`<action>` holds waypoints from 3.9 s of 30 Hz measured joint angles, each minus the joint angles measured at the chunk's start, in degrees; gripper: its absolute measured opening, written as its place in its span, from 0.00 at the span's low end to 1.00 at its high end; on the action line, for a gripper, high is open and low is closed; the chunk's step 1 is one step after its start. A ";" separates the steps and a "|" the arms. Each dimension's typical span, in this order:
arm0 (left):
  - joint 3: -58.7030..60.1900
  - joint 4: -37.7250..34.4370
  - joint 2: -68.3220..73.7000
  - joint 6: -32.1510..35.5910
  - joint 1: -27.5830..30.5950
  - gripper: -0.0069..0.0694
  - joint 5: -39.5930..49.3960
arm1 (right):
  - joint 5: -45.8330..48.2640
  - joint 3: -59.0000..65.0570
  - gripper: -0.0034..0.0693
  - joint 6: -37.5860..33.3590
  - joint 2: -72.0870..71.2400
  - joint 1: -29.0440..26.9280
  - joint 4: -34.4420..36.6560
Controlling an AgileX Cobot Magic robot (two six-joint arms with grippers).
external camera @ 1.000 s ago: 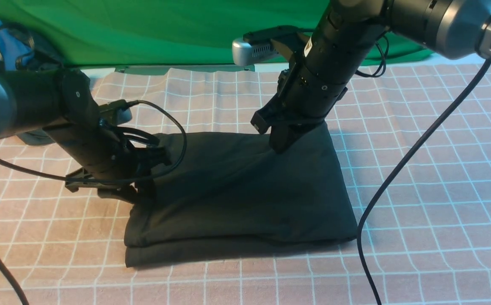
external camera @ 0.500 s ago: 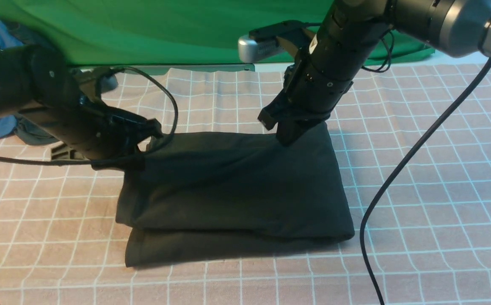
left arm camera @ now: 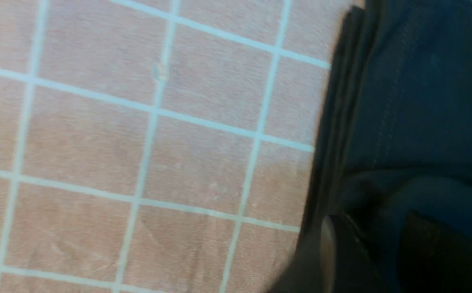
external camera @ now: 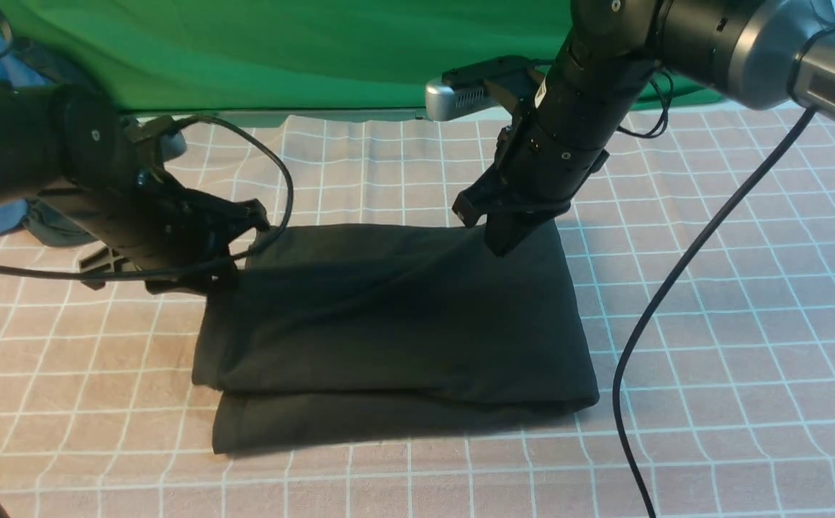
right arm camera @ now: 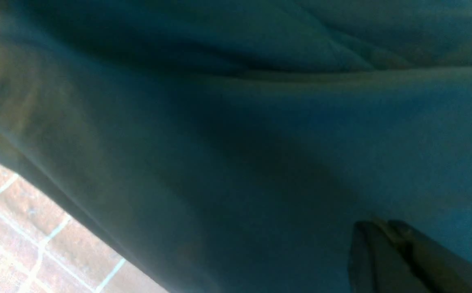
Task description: Fold a long-sleeved shirt over a pink coffee tablecloth.
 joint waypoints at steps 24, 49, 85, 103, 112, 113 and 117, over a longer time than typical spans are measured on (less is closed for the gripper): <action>-16.61 -21.53 16.83 11.42 -15.76 0.11 -4.49 | 3.00 0.00 0.16 1.60 0.00 -7.98 -6.04; -19.34 -26.06 13.49 19.49 -15.02 0.11 -0.85 | 2.90 0.00 0.16 -0.60 0.00 -7.98 -1.26; -12.29 -9.80 6.92 10.92 -16.39 0.11 -2.04 | 3.07 2.33 0.10 0.01 -3.69 -7.11 1.39; 7.96 -19.00 4.35 11.05 -16.33 0.11 -11.00 | -7.16 26.66 0.10 -0.11 -4.65 -1.64 2.38; 8.16 -18.73 -4.04 11.05 -16.33 0.11 -9.25 | -6.16 27.64 0.10 0.03 -7.89 -2.33 2.55; 8.16 -18.59 -4.53 11.05 -16.33 0.11 -9.25 | -6.83 27.64 0.10 0.03 -8.83 -2.09 2.80; 9.08 -18.41 -4.24 10.84 -16.33 0.11 -9.56 | -9.02 27.59 0.10 -1.08 -9.93 -0.96 3.25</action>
